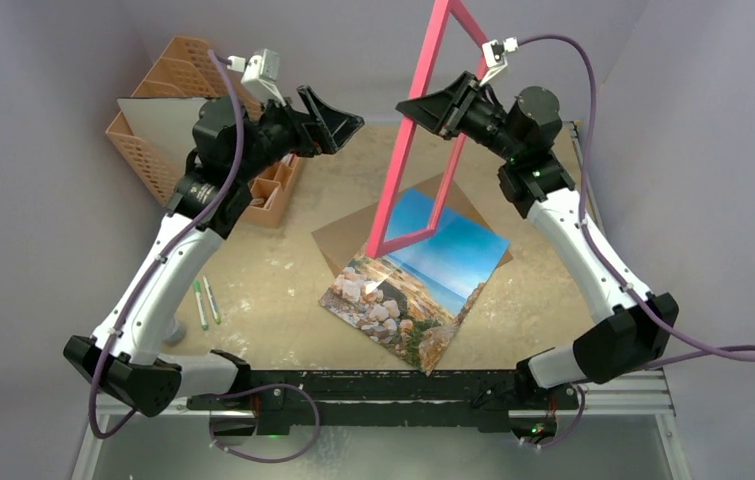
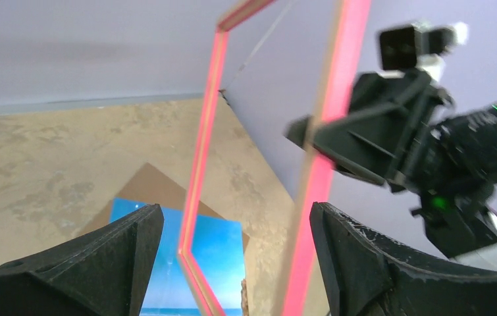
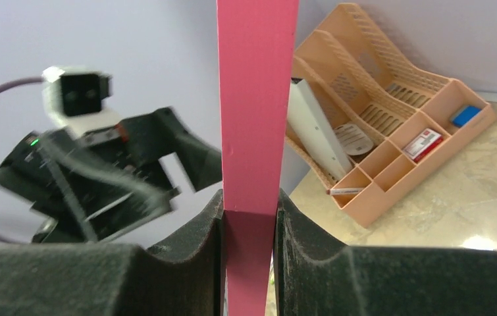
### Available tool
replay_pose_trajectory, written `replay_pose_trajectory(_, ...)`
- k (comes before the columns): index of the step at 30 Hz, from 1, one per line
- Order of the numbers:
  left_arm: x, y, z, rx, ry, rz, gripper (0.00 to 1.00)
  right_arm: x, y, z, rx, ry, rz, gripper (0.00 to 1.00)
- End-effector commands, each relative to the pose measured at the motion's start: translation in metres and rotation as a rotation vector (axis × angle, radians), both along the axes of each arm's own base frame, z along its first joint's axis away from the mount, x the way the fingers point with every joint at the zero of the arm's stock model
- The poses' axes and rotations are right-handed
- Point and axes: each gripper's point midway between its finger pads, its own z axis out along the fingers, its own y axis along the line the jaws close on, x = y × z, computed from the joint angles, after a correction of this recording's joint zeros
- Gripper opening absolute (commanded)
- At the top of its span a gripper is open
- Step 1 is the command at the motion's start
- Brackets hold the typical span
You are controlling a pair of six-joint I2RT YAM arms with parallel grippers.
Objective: Put the photo into the frame
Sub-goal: Turn over the photo frame at the center of the board.
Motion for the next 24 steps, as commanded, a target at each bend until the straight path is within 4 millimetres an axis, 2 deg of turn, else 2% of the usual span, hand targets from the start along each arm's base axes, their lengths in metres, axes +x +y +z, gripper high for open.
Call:
replay_pose_trajectory(1, 0.032, 0.011, -0.030, 0.000, 0.080, 0.152, 0.86, -0.068, 0.000, 0.055, 0.012, -0.263, 0.175, 0.13)
replay_pose_trajectory(3, 0.047, -0.001, -0.065, 0.019, 0.148, 0.131, 0.86, -0.081, 0.000, 0.058, 0.024, -0.269, 0.222, 0.13)
replay_pose_trajectory(6, 0.058, -0.026, -0.100, 0.017, 0.200, 0.029, 0.85, -0.100, -0.002, 0.063, 0.052, -0.264, 0.275, 0.13)
replay_pose_trajectory(9, 0.059, -0.051, -0.114, -0.025, 0.190, -0.109, 0.85, -0.116, -0.004, 0.067, 0.078, -0.266, 0.321, 0.12)
replay_pose_trajectory(11, 0.053, -0.066, -0.118, -0.045, 0.154, -0.207, 0.85, -0.122, -0.006, 0.072, 0.108, -0.276, 0.330, 0.12)
replay_pose_trajectory(14, 0.047, -0.082, -0.126, -0.041, 0.110, -0.270, 0.85, -0.132, -0.007, 0.073, 0.156, -0.258, 0.373, 0.11)
replay_pose_trajectory(17, 0.050, -0.089, -0.137, -0.019, 0.096, -0.276, 0.87, -0.137, -0.007, 0.071, 0.186, -0.234, 0.414, 0.11)
replay_pose_trajectory(24, 0.075, -0.106, -0.172, 0.010, 0.113, -0.297, 0.87, -0.157, -0.010, 0.073, 0.245, -0.216, 0.510, 0.11)
